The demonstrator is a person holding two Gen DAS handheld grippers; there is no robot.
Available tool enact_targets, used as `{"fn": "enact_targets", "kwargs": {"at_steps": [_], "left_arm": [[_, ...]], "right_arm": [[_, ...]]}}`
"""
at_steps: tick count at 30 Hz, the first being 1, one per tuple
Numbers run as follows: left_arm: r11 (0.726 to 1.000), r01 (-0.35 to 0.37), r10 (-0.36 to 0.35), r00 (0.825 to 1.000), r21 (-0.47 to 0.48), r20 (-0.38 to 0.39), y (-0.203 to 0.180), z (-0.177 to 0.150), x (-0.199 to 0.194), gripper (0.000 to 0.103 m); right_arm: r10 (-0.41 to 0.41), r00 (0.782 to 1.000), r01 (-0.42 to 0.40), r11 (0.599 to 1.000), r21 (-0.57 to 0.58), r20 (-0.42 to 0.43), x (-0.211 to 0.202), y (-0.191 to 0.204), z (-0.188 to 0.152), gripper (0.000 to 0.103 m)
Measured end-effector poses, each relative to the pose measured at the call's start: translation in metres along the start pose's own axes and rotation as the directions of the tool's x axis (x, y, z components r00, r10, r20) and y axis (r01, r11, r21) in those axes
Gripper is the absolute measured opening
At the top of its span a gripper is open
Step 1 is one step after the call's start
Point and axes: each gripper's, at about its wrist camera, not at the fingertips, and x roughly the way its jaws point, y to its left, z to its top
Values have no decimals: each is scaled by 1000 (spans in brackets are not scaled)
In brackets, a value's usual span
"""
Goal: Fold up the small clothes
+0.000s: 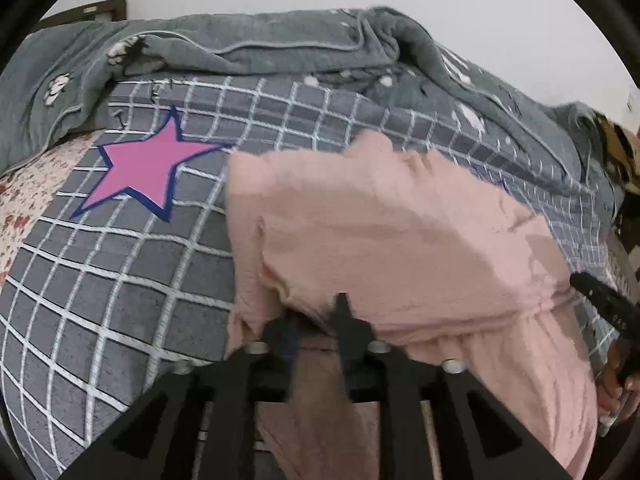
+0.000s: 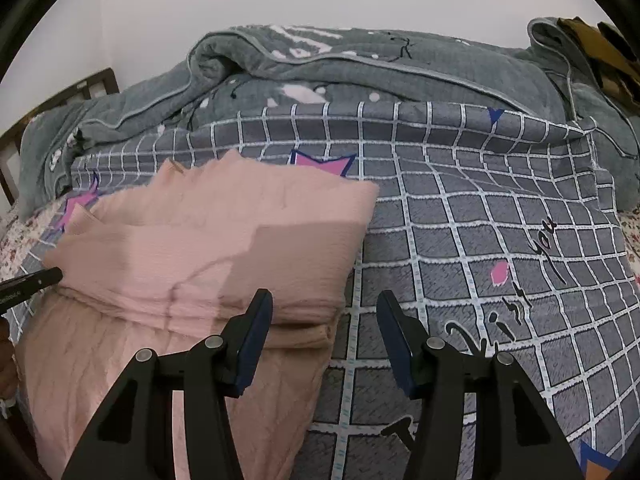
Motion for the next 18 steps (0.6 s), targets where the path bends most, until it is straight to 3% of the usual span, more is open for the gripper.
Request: {"fn": "enact_targets", "kwargs": {"at_steps": [1,4,6,8,9,10,11,12,13,14,17,18], "left_arm": [[1000,-9,9,1000,-13,8,3,3,-1,33],[999,-34,33,999,-40,-7,15,12,7,33],[999,-14,12,999,-49,-43,20,14,17,34],[999,-20,17,998,-44,-63,22,14,25,45],[999,-19,16,998,-46,-65,23,15,28,60],[998,-12,9,998,-56,-64,25,15,31,64],[997,-8,4,998,-74,-56,28,14,34,63],[997,-7,4,999,-77,-38,28,14,34,37],[998,3,-4,1000,-62,-23,26,14,33,22],[999,-6,6,1000,-48,-14,23,15,31,22],[998,-57,57,998,-2,3,14,14,32,21],[997,-79,79,997,12,-1,12,13,33,26]], "right_arm": [[8,1000,-8,1000,9,5,0,-1,2,53],[37,999,-37,999,35,6,4,-4,10,53],[68,997,-67,996,50,-19,12,-4,12,53],[62,996,-59,997,53,-59,23,-3,10,53],[50,995,-47,998,48,-84,29,-1,8,51],[42,993,-38,998,40,-111,35,0,6,49],[44,991,-40,999,31,-125,39,1,5,47],[45,992,-42,999,24,-121,39,2,5,41],[48,993,-47,999,15,-112,37,4,5,35],[32,995,-32,999,4,-94,35,5,5,18],[24,999,-24,1000,-3,-37,23,5,8,19],[24,999,-24,1000,-1,-46,24,5,8,21]]}}
